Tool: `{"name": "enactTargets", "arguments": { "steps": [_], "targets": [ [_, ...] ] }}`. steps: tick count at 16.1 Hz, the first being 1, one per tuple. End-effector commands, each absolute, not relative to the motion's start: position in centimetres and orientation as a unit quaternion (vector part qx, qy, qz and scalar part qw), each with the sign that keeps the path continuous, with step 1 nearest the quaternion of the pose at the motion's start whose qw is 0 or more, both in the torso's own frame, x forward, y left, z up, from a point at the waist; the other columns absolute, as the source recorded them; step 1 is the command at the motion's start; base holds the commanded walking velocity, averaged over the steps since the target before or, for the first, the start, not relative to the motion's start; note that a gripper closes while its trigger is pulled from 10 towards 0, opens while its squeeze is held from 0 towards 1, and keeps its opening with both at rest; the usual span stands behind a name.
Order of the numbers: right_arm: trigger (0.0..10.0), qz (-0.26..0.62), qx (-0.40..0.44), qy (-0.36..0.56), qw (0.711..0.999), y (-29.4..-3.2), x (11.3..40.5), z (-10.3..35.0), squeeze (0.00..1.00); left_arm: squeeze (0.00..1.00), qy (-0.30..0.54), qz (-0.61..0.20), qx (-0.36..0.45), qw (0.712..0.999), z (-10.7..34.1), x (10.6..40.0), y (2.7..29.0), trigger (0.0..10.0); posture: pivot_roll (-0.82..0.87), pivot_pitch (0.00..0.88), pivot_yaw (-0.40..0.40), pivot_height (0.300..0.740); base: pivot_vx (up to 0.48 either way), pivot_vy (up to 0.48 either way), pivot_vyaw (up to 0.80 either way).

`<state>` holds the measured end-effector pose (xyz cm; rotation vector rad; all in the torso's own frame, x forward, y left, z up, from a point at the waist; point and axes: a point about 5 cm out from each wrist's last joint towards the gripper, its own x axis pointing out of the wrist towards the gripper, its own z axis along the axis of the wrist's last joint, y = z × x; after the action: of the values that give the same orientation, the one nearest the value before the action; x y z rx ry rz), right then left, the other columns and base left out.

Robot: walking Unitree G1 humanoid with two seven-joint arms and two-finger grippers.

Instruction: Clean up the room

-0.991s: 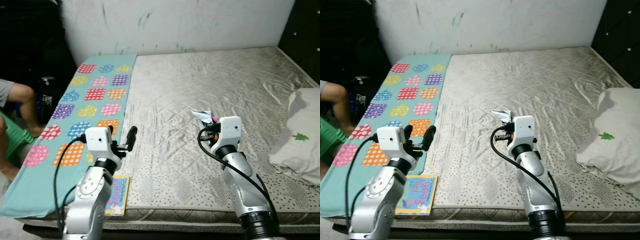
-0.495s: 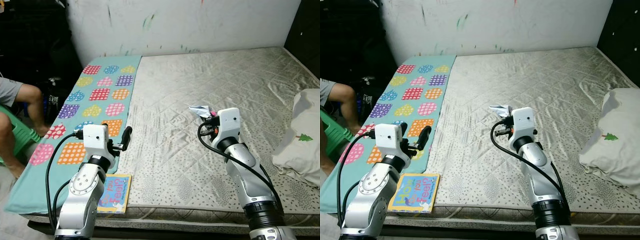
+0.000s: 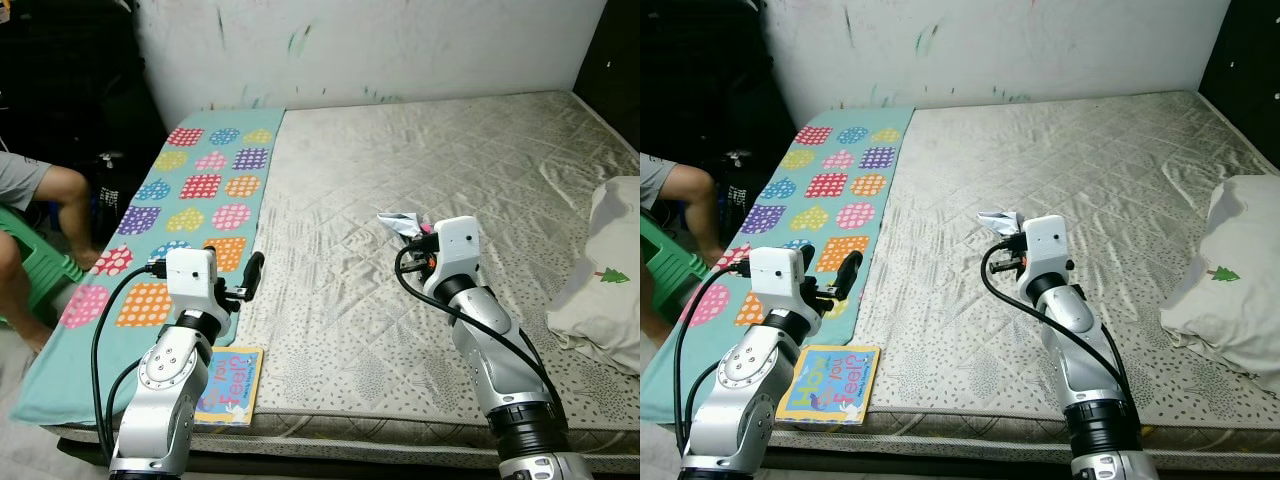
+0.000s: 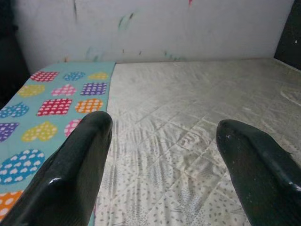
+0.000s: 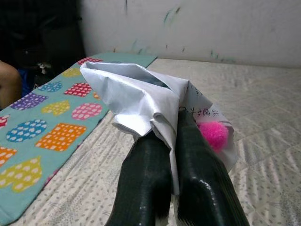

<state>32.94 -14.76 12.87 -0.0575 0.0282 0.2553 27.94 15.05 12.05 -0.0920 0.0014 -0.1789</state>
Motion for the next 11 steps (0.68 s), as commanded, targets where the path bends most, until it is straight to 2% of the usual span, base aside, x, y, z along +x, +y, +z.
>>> {"name": "enactTargets", "arguments": {
  "steps": [1, 3, 5, 7, 11],
  "targets": [
    [10.0, 0.067, 0.003, 0.014, 0.998, -14.5, 30.6, 11.2, 0.00, 0.00, 0.000, -0.055, -0.088, 0.995, 11.0, 27.7, 15.6, 10.0, -0.20, 0.000, 0.118, 0.740, 0.000, 0.000, 0.00],
    [10.0, 0.045, 0.031, 0.008, 0.998, -14.4, 29.5, 10.7, 0.00, 0.00, 0.001, -0.050, -0.110, 0.993, 10.4, 27.6, 15.3, 10.0, -0.20, 0.000, 0.116, 0.740, 0.000, 0.000, 0.00],
    [10.0, 0.052, 0.028, 0.000, 0.998, -14.6, 29.7, 11.3, 0.00, 0.00, -0.003, -0.054, -0.112, 0.992, 10.8, 27.7, 14.9, 10.0, -0.20, 0.000, 0.113, 0.740, 0.000, 0.000, 0.00],
    [10.0, 0.040, 0.034, 0.002, 0.999, -15.0, 29.9, 11.2, 0.00, 0.00, -0.006, -0.042, -0.111, 0.993, 10.9, 27.6, 15.2, 10.0, -0.19, 0.000, 0.110, 0.740, 0.000, 0.000, -0.80],
    [10.0, 0.030, 0.024, 0.005, 0.999, -14.9, 29.7, 11.4, 0.00, 0.00, -0.015, -0.032, -0.108, 0.994, 11.0, 27.5, 15.9, 10.0, -0.19, 0.000, 0.102, 0.740, 0.000, 0.000, 0.00]
  ]
}}
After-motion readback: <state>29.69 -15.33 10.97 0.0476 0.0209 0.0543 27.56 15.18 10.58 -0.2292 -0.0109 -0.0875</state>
